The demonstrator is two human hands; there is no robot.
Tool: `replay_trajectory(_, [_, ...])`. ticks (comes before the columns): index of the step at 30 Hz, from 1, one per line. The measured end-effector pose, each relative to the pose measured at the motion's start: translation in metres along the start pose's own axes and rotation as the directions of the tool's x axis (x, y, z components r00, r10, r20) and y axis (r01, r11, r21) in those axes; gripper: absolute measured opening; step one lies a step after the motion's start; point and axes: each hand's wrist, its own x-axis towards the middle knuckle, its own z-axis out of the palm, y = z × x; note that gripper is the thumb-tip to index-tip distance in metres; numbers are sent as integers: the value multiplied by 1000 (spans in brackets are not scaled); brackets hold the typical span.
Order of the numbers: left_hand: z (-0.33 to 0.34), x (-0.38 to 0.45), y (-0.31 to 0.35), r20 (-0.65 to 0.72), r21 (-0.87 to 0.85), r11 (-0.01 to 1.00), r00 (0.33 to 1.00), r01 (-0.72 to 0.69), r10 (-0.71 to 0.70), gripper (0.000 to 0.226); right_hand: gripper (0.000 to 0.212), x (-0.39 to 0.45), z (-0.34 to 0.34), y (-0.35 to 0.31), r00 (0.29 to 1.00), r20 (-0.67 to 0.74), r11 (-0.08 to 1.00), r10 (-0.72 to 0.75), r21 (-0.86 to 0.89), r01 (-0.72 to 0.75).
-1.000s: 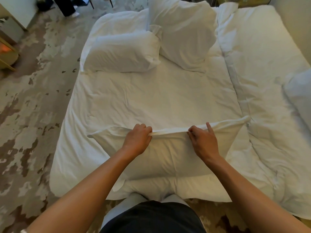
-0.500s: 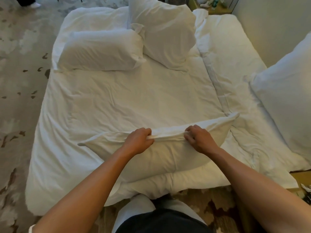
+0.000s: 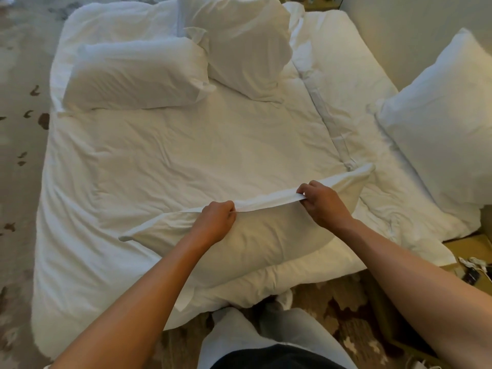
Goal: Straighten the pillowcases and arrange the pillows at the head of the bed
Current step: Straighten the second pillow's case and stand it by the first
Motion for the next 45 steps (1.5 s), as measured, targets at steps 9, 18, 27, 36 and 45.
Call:
replay_trajectory(9, [3,-30,12,-50,146,989,998,-16,24,26,9,-40,5,7,996,-92,997,13,74,-7])
replay_trajectory(18, [-5,-57,65,-272,122,991,962,47,-12,30,15,-57,-29,31,973,-227,985,-38,155,74])
replay_trajectory(27, [-26,-30,208,-449,218,973,877,-77,171,27,20,-82,-138,118,904,-428,983,25,175,56])
replay_trajectory(36, [61,39,366,-368,100,966,893,-238,258,27,24,-162,-191,262,857,-430,950,284,244,-193])
replay_trajectory(45, [128,78,472,-215,101,925,899,-368,381,27,21,-221,-208,359,763,-393,846,513,379,-375])
